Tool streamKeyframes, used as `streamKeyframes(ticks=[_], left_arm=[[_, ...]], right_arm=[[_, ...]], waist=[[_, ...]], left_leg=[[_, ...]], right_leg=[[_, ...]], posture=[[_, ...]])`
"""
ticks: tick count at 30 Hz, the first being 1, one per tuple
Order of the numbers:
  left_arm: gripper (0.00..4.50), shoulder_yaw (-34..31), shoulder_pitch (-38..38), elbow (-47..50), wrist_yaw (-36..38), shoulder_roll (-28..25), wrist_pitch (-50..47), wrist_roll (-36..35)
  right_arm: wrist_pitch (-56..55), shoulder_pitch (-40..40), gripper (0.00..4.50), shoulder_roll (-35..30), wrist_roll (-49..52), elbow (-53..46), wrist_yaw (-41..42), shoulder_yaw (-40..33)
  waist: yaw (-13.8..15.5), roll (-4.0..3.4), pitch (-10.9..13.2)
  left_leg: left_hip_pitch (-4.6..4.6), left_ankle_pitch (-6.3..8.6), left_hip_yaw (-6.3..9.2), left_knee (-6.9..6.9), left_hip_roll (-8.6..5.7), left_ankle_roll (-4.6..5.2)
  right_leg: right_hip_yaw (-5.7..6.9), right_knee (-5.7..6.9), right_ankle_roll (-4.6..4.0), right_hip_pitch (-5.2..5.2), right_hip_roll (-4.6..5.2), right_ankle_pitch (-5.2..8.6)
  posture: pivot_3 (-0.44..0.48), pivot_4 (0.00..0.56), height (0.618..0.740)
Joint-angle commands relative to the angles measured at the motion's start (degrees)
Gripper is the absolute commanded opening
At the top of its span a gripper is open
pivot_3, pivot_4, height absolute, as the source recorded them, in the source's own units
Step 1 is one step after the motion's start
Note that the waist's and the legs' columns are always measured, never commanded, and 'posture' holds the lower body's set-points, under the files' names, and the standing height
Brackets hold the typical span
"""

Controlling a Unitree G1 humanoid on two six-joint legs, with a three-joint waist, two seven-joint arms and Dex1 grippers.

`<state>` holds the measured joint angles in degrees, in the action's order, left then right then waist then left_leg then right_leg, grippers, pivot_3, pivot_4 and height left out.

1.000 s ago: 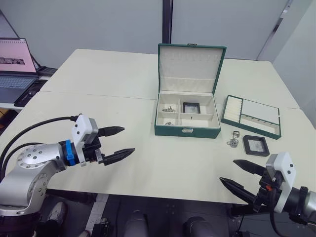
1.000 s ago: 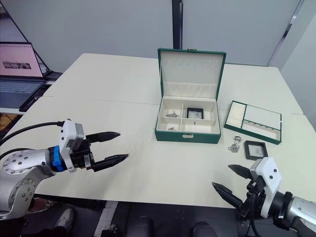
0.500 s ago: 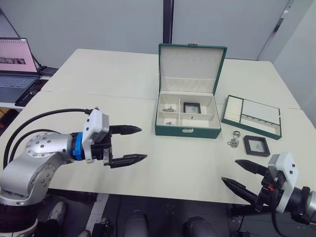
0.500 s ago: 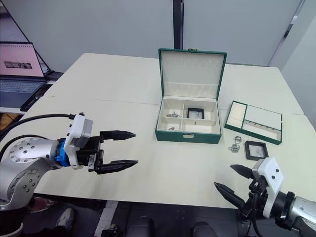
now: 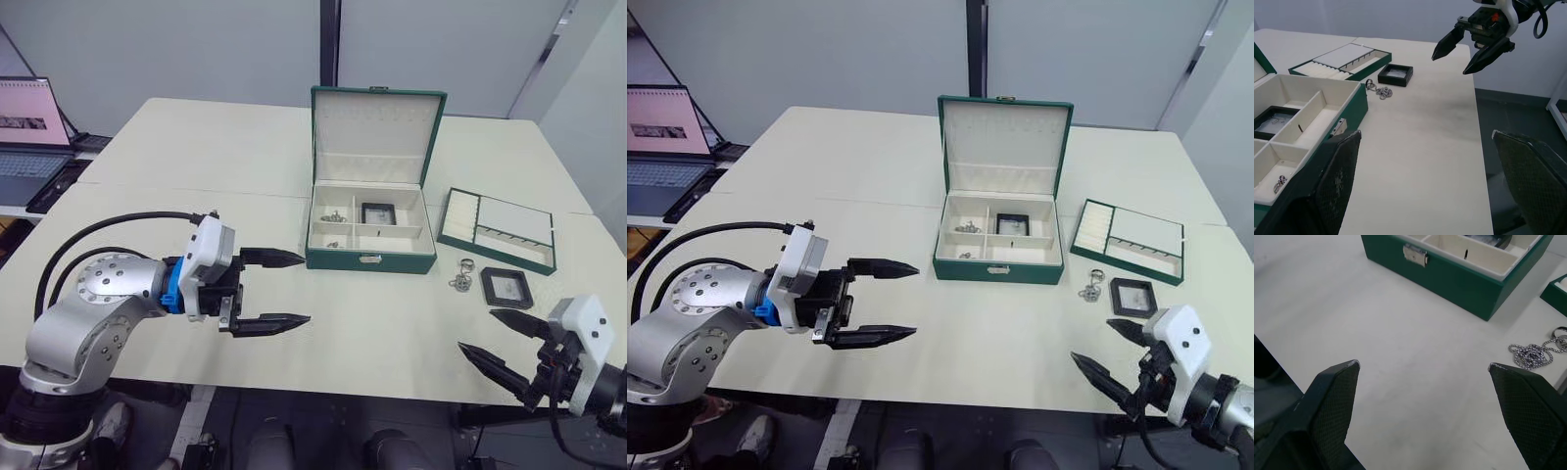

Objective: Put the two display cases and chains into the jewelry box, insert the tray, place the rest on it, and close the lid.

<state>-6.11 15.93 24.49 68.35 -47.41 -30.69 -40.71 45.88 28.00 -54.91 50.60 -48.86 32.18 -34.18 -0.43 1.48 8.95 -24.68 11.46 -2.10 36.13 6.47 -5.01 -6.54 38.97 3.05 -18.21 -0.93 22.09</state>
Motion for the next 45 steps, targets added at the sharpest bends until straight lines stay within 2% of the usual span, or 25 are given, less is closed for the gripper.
streamKeyframes(ticks=[1, 7, 11, 17, 30, 45], left_arm=[[4.47, -0.4, 0.0, -0.3, 0.3, 0.2, 1.9, 0.5], [4.47, 0.3, -0.1, -1.2, 0.2, 0.8, 3.3, 1.2], [4.47, 0.1, -0.8, -1.2, -0.5, 1.0, 3.9, 1.7], [4.47, -0.4, -2.4, 0.1, -1.7, 1.0, 4.0, 1.8], [4.47, -0.4, -3.5, 1.9, -3.5, 1.1, 3.6, 0.8], [4.47, -1.5, -4.0, 2.8, -4.9, 0.3, 2.6, 0.1]], right_arm=[[2.1, -3.8, 4.50, -5.8, -1.5, 4.9, 4.6, -2.2], [-0.6, -11.2, 4.50, -14.6, -7.0, 15.3, 15.4, 3.0], [-5.4, -18.0, 4.50, -19.7, -15.3, 25.5, 20.8, 13.5], [-6.9, -29.3, 4.50, -22.6, -24.3, 32.2, 24.1, 26.9], [-14.8, -41.9, 4.50, -19.2, -37.4, 43.7, 32.4, 40.2], [-18.2, -47.7, 4.50, -13.8, -43.3, 51.6, 36.6, 42.6]], waist=[[0.1, 0.00, 0.0], [0.2, -0.05, 0.0], [0.0, -0.10, 0.1], [-0.1, -0.36, 0.2], [-0.2, -0.44, 0.3], [-0.2, -0.55, 0.3]], left_leg=[[0.00, 0.00, -0.01, 0.00, -0.01, 0.00], [-0.01, 0.01, -0.04, -0.02, -0.02, 0.01], [0.01, 0.01, -0.07, 0.00, -0.01, 0.02], [0.01, 0.00, -0.13, 0.02, 0.01, 0.00], [0.04, -0.02, -0.17, 0.05, 0.03, -0.04], [0.11, -0.05, -0.26, 0.07, 0.04, -0.08]], right_leg=[[0.00, -0.01, 0.00, 0.00, 0.00, 0.00], [-0.02, -0.06, 0.00, 0.00, 0.01, 0.00], [-0.05, -0.05, 0.00, -0.03, 0.02, 0.00], [-0.10, -0.01, 0.00, -0.08, 0.02, 0.00], [-0.11, -0.01, 0.00, -0.08, 0.04, 0.00], [-0.18, 0.01, -0.01, -0.08, 0.04, 0.00]], posture=[[0.000, 0.150, 0.740], [0.000, 0.150, 0.740], [0.000, 0.150, 0.740], [0.000, 0.150, 0.740], [0.000, 0.150, 0.740], [0.000, 0.150, 0.740]])
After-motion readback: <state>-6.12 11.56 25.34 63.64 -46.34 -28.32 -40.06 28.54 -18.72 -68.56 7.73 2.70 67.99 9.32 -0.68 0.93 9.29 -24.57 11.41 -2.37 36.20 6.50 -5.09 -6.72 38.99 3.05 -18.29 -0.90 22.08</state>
